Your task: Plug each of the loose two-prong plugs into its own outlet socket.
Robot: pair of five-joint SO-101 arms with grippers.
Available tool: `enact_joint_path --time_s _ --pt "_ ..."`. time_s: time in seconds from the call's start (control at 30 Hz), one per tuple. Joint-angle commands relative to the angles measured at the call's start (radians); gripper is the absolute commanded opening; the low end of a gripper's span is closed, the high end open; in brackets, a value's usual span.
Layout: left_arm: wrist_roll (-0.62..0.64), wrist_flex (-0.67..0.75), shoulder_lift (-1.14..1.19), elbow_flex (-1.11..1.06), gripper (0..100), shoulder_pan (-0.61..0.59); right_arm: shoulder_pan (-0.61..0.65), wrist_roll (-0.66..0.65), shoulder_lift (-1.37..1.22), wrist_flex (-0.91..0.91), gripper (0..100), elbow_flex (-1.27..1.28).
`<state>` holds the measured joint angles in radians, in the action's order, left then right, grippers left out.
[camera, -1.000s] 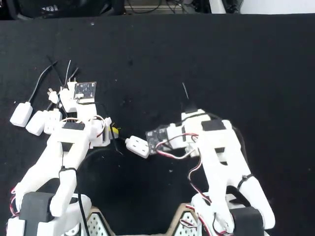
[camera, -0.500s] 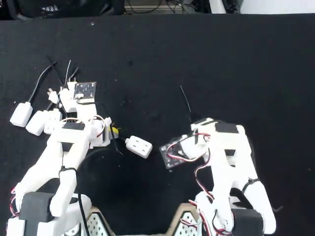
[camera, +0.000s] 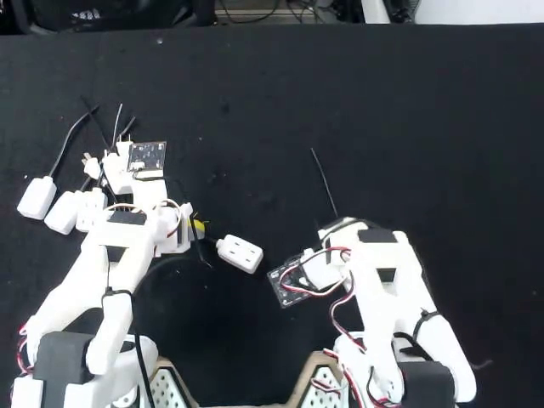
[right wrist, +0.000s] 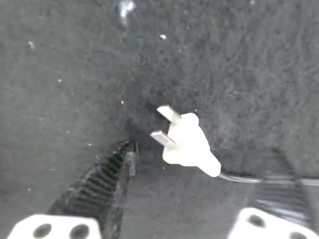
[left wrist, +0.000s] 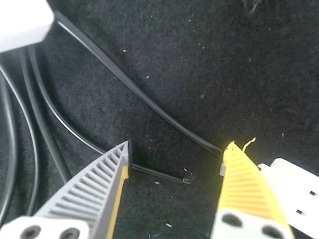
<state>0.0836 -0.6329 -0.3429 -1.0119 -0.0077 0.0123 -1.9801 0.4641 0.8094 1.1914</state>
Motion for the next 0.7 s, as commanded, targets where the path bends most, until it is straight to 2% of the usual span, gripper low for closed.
enact_joint_path --time_s 0.0,0.13,0.23,0.33,0.43,0.53,0.67 --pt "0.009 0.011 -0.006 0.012 30 -0.002 -0.011 0.031 0.035 -0.029 12.9 -0.002" --pt "0.009 0.011 -0.006 0.012 30 -0.002 -0.015 0.141 0.035 -0.028 1.2 -0.041" --pt "0.009 0.011 -0.006 0.012 30 -0.002 -0.015 0.189 0.036 -0.002 1.7 -0.081" --pt "0.009 0.011 -0.006 0.012 30 -0.002 -0.014 0.212 0.036 0.094 1.0 -0.153" --pt "0.009 0.011 -0.006 0.012 30 -0.002 -0.012 0.304 0.036 0.21 1.0 -0.257" --pt "0.009 0.011 -0.006 0.012 30 -0.002 0.011 0.497 0.03 0.313 1.0 -0.366" --pt "0.009 0.011 -0.006 0.01 30 -0.002 0.035 0.924 0.001 0.342 1.0 -0.406"
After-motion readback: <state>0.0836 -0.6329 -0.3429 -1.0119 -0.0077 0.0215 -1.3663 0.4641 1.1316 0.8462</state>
